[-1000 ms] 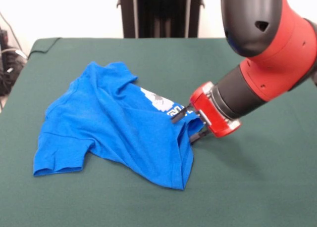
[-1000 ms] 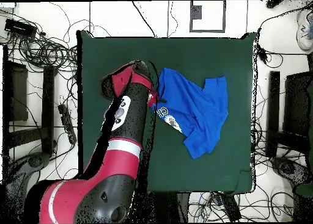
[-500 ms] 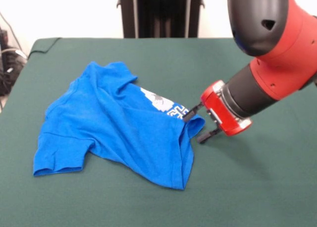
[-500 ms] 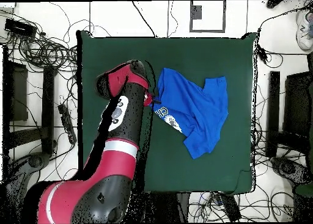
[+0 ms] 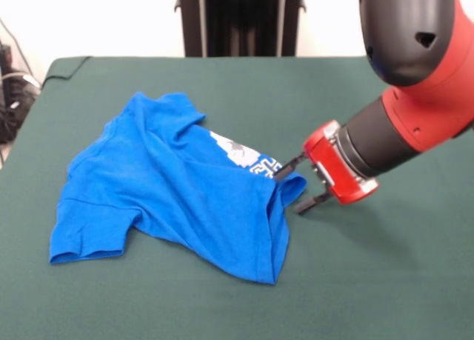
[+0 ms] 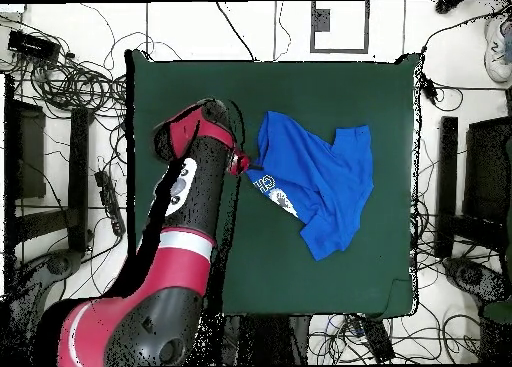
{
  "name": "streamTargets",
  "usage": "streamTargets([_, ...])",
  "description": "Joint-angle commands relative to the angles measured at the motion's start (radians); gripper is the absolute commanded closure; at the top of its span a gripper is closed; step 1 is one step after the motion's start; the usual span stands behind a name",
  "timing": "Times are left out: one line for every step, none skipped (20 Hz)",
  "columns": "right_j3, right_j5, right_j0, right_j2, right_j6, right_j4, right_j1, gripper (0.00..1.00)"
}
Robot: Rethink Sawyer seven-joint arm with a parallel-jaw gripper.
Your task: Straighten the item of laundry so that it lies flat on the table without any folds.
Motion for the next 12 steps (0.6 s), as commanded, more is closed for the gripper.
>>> streamTargets([0.032,0.002,0.031,-0.014,0.304,0.003,0.062,0.0])
streamTargets([0.036,-0.003,0.032,-0.022,0.301,0.0,0.061,0.0])
streamTargets([0.039,-0.007,0.033,-0.026,0.298,0.002,0.06,0.0])
streamTargets([0.036,-0.005,0.033,-0.03,0.295,0.005,0.06,0.0])
streamTargets([0.034,-0.003,0.033,-0.034,0.291,0.008,0.06,0.0])
streamTargets([0.032,0.009,0.034,-0.035,0.285,0.015,0.054,0.0])
streamTargets([0.031,0.012,0.033,-0.033,0.282,0.021,0.052,0.0])
streamTargets([0.027,0.03,0.037,-0.031,0.282,0.033,0.049,0.0])
streamTargets([0.024,0.037,0.038,-0.032,0.28,0.038,0.048,0.0])
streamTargets([0.021,0.046,0.038,-0.033,0.278,0.043,0.046,0.0])
streamTargets([0.018,0.055,0.039,-0.034,0.276,0.047,0.045,0.0])
streamTargets([0.016,0.058,0.039,-0.035,0.273,0.047,0.046,0.0])
